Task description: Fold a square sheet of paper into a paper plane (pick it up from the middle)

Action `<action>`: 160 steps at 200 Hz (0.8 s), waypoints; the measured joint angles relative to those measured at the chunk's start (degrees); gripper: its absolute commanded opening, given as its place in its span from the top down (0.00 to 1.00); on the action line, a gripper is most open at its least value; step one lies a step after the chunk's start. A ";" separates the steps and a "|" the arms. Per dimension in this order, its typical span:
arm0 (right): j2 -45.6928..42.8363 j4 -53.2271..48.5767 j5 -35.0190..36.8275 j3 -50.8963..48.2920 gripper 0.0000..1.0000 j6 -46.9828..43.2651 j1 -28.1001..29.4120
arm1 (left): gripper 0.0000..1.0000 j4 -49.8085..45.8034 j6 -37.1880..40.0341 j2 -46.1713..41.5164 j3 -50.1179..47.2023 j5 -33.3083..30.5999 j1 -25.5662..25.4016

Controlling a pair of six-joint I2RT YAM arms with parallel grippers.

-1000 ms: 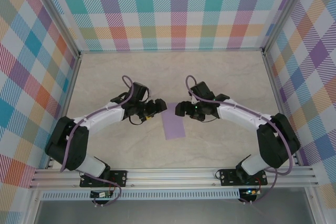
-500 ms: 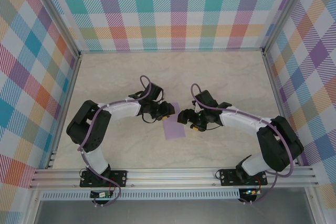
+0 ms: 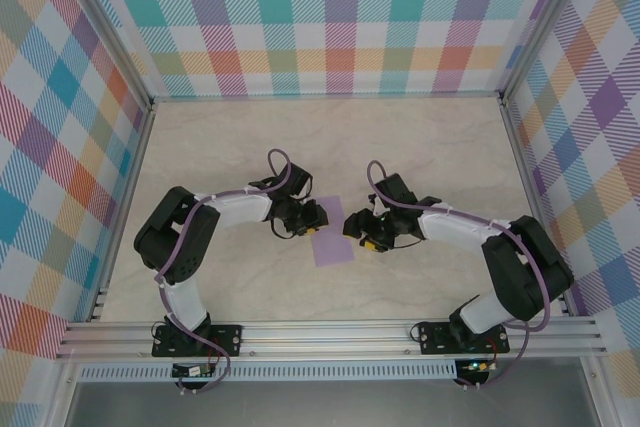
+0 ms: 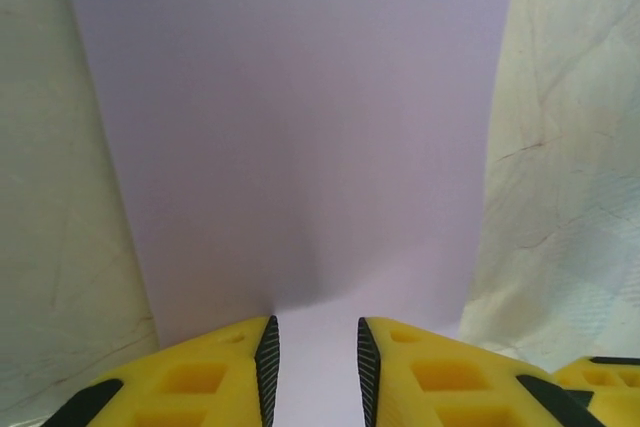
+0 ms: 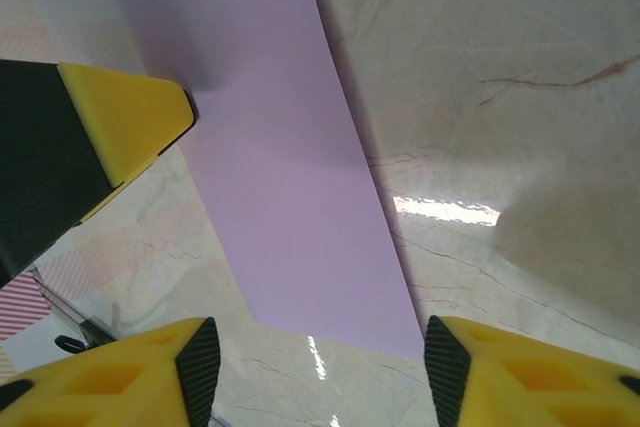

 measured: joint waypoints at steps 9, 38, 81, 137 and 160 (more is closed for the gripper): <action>0.37 0.33 -0.24 0.00 0.47 0.04 0.00 | 0.72 -0.39 0.13 0.02 0.00 -0.26 0.00; 1.53 0.48 -0.59 -0.02 0.49 -0.04 0.00 | 0.74 -1.11 0.22 0.02 0.00 -0.92 0.00; 1.68 0.28 -1.25 -0.02 0.54 -0.66 -0.22 | 0.75 -1.57 0.37 0.07 0.00 -1.36 0.00; 3.54 0.09 -2.56 -0.04 0.60 -2.03 -0.22 | 0.75 -1.92 0.37 0.24 0.11 -1.55 0.00; 4.33 0.02 -2.75 -0.02 0.60 -2.62 -0.22 | 0.75 -1.92 0.37 0.26 0.11 -1.55 -0.04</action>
